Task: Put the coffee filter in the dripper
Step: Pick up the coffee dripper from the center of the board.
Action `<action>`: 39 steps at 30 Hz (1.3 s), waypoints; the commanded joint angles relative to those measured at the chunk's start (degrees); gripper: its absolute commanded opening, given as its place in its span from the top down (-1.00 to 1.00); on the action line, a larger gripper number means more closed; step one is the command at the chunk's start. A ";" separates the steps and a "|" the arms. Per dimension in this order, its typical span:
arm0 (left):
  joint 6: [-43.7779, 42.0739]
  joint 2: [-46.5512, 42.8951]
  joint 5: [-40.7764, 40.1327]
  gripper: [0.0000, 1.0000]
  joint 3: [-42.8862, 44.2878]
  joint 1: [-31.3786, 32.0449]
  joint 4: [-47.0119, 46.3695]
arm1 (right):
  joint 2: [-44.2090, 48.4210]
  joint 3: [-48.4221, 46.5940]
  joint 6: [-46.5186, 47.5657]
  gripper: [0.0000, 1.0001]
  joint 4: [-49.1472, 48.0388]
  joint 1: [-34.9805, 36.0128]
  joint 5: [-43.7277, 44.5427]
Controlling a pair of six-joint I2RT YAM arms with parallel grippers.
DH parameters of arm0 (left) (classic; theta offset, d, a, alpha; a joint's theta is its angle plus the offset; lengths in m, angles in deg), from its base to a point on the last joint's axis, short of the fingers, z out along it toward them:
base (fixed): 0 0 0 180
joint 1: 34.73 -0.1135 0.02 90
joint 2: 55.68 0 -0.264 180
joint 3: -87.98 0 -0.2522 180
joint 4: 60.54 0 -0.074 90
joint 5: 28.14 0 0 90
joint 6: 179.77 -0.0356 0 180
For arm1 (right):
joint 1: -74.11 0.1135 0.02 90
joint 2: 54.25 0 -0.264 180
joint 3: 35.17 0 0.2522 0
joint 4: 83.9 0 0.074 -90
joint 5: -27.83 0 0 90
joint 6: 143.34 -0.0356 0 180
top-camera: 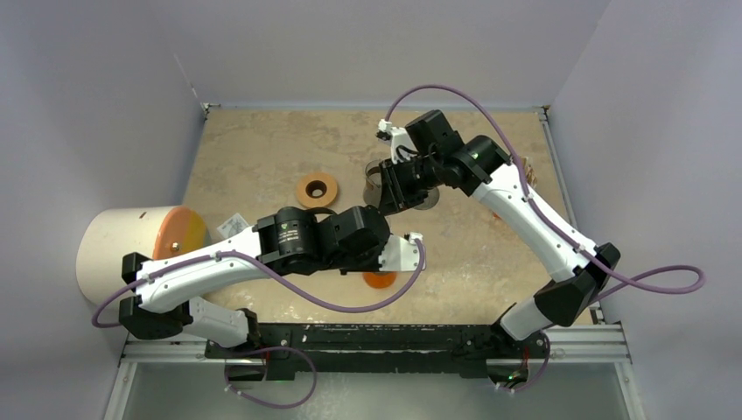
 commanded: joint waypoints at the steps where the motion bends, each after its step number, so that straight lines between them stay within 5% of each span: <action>1: -1.17 -0.46 1.21 1.00 2.97 0.65 0.06 | 0.25 -1.37 3.31 0.50 2.81 1.24 2.33; 12: -0.67 1.12 1.86 1.00 3.89 1.09 1.19 | -2.02 -4.18 4.90 0.72 6.20 3.50 3.76; 16: -0.77 1.21 0.18 1.00 3.43 1.09 0.63 | -2.47 -4.33 5.48 0.98 7.11 4.52 4.95; 23: -0.32 0.73 -2.49 1.00 2.78 1.04 -0.33 | -0.81 -3.26 5.53 1.00 6.43 4.82 7.81; 32: 1.84 -0.98 -7.02 0.22 1.59 1.01 -4.35 | 2.67 0.58 4.57 1.00 3.27 4.80 13.43; 39: 4.78 -5.39 -5.54 -0.19 0.38 -2.81 -11.47 | 6.54 4.72 3.16 1.00 -0.51 4.82 18.58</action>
